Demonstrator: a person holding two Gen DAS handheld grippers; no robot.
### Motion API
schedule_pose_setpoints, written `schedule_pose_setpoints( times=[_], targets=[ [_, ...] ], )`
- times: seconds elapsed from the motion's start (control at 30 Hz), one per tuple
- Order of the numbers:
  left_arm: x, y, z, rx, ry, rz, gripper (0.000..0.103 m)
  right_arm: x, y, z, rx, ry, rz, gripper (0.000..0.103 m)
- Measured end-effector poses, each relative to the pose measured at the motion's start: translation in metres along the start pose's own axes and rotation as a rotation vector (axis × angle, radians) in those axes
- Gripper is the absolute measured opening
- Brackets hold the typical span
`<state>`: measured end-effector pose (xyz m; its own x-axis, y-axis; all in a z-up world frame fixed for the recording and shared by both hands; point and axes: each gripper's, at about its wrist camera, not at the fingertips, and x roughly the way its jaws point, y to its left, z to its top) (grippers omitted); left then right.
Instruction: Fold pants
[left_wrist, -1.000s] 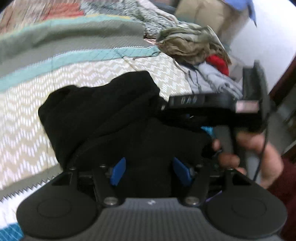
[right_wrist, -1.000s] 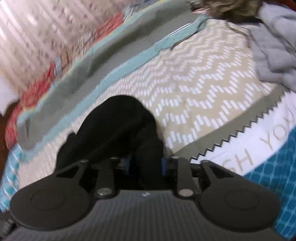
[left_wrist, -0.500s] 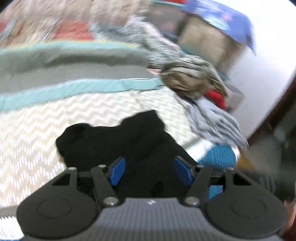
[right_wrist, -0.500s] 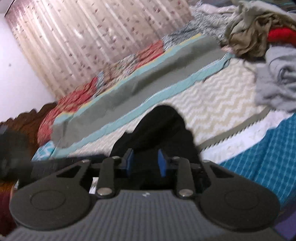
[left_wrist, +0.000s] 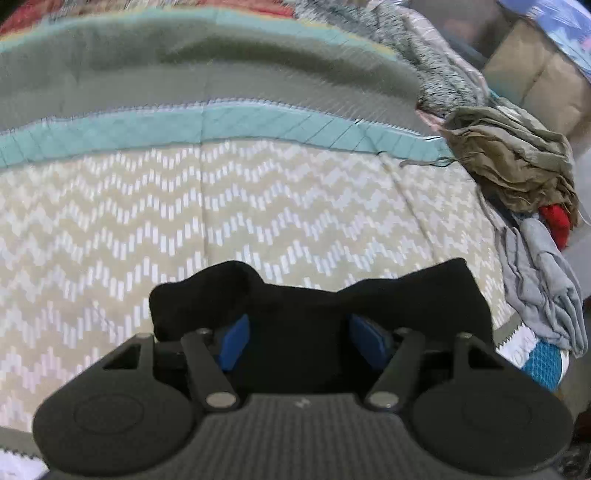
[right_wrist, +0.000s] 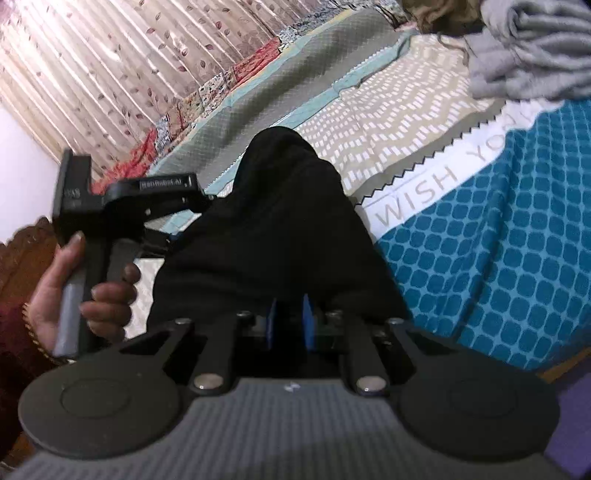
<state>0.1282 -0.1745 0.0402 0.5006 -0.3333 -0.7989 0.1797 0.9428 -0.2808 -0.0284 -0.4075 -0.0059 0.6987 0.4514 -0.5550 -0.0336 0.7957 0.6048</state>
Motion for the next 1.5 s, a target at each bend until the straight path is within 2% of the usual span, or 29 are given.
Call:
schedule_pose_setpoints(
  times=[0.13,0.2,0.27,0.43,0.7,1.03,1.33,1.5],
  targets=[
    [-0.044,-0.003,-0.007,0.025,-0.060,-0.048,0.062,-0.011,0.005,0.005,0.044,-0.030,0.013,0.023],
    [-0.065,-0.002,-0.013,0.036,-0.083,-0.065,0.062,-0.026,0.016,0.004,0.036,-0.076,0.032,0.031],
    [-0.078,-0.002,-0.020,0.062,-0.095,-0.050,0.062,-0.039,0.028,0.004,0.000,-0.106,0.031,0.041],
    [-0.106,-0.002,-0.053,0.119,-0.099,0.008,0.063,-0.048,0.046,-0.004,-0.008,-0.100,-0.011,0.041],
    [-0.119,0.011,-0.095,0.097,-0.055,0.042,0.063,-0.051,0.073,-0.024,-0.032,-0.104,-0.122,0.042],
    [-0.130,0.001,-0.120,0.163,-0.075,0.064,0.063,-0.059,0.078,-0.037,0.002,-0.117,-0.191,0.043],
    [-0.140,-0.002,-0.130,0.190,-0.100,0.092,0.064,-0.064,0.076,-0.044,0.041,-0.131,-0.223,0.044],
    [-0.145,-0.003,-0.133,0.196,-0.120,0.109,0.080,-0.067,0.079,-0.046,0.042,-0.143,-0.228,0.047]
  ],
)
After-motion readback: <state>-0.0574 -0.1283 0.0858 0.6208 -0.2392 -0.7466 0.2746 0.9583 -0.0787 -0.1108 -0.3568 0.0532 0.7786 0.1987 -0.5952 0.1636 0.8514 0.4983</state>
